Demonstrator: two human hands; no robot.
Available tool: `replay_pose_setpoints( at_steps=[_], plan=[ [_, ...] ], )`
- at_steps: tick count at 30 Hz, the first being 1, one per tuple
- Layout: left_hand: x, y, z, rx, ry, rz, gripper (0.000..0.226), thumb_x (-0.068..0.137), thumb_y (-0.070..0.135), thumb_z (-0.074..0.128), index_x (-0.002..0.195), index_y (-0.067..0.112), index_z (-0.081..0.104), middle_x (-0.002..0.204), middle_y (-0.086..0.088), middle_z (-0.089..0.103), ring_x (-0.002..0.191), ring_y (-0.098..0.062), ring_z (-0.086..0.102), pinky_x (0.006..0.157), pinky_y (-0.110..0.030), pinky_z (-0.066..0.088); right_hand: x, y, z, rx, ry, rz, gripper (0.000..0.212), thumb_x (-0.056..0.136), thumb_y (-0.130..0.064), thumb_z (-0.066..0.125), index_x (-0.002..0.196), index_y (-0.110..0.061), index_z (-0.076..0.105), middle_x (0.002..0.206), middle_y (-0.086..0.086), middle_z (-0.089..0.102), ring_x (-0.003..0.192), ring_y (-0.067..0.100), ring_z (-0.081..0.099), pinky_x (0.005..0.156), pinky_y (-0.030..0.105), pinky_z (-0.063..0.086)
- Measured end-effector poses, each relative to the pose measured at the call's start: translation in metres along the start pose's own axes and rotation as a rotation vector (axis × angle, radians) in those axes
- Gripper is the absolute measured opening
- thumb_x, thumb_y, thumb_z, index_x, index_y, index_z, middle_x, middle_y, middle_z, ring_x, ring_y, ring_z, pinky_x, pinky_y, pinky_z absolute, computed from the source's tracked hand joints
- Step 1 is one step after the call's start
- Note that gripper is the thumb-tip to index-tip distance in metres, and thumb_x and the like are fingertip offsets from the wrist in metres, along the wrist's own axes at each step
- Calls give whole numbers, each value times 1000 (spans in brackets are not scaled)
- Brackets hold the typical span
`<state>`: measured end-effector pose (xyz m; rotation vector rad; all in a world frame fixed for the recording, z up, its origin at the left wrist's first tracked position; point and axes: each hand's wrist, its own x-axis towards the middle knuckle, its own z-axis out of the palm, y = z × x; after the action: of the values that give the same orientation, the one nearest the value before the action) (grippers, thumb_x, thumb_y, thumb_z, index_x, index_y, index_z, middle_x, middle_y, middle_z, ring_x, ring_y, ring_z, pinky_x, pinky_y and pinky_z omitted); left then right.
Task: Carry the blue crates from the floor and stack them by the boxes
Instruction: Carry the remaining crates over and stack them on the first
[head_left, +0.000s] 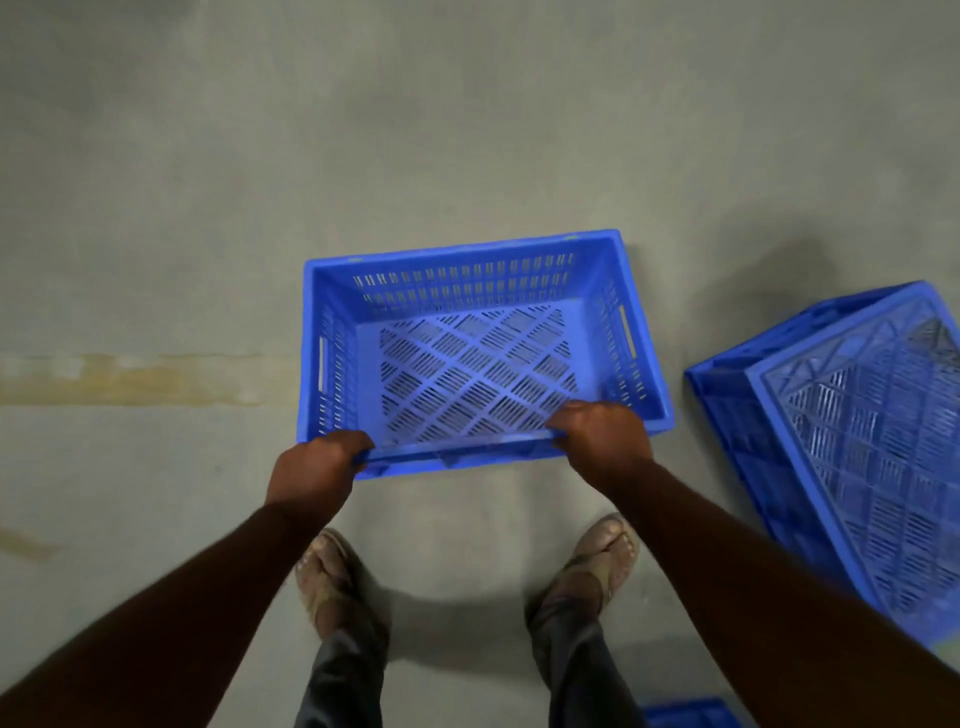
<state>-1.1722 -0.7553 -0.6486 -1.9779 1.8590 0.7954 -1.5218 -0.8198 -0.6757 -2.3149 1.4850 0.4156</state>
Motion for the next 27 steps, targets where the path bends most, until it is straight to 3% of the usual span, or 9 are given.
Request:
replay_pose_setpoints(
  at_steps=[4,7,12,15,18,20,22,25,27],
  plan=[
    [-8,-9,49,51,-85,0,22,85,23,59,105,33,61,104,0,71,86,-32,69,64,-35,50,-20,-11,53,41,-23,-28,18,67,-27,81,70,-23,64,66,0,66,50,25,65,45,24,35],
    [-6,-6,76,104,-194,4,29,87,22,54,114,32,59,113,-4,68,93,-33,67,73,-37,54,-25,-15,91,55,-19,-11,21,65,-25,82,75,-24,64,65,0,68,49,26,65,44,25,42],
    [-8,-11,108,4,-225,-3,44,90,14,53,133,24,59,133,-9,62,110,-37,64,90,-41,51,-31,-15,131,99,32,5,21,70,-25,82,82,-22,65,61,4,67,50,28,65,45,25,35],
    [-9,-15,105,-128,-221,29,41,88,23,69,128,14,63,128,-9,64,111,-31,65,92,-38,50,-34,-9,127,282,23,-30,31,73,-42,81,98,-26,73,86,2,75,77,29,72,65,37,55],
    [9,-6,77,-303,-21,-52,35,88,30,72,119,12,67,120,-8,68,104,-28,66,91,-37,50,-28,-8,100,444,101,16,44,84,-57,65,117,-28,70,111,-4,73,105,24,66,90,39,53],
    [30,-4,59,-428,178,-149,35,90,16,67,124,8,61,126,-14,63,112,-33,60,98,-40,47,-13,1,79,568,221,117,51,89,-51,58,131,-22,62,129,2,66,120,29,59,103,39,45],
    [50,-9,45,-551,263,-345,47,85,14,63,129,2,52,130,-19,56,117,-36,55,103,-45,43,7,19,67,508,238,231,81,85,-52,63,151,-14,37,155,11,41,142,35,38,114,44,31],
    [81,-35,55,-874,159,-685,57,73,32,69,120,5,50,114,-16,64,99,-35,66,90,-51,54,32,44,63,479,82,489,117,76,-57,74,160,-15,5,168,10,6,153,36,12,117,51,22],
    [97,-54,73,-1047,115,-741,54,68,35,74,113,9,58,105,-13,70,91,-33,71,83,-56,58,48,57,64,729,49,643,119,77,-44,81,159,-10,2,166,10,12,151,31,20,121,45,21]
  ],
)
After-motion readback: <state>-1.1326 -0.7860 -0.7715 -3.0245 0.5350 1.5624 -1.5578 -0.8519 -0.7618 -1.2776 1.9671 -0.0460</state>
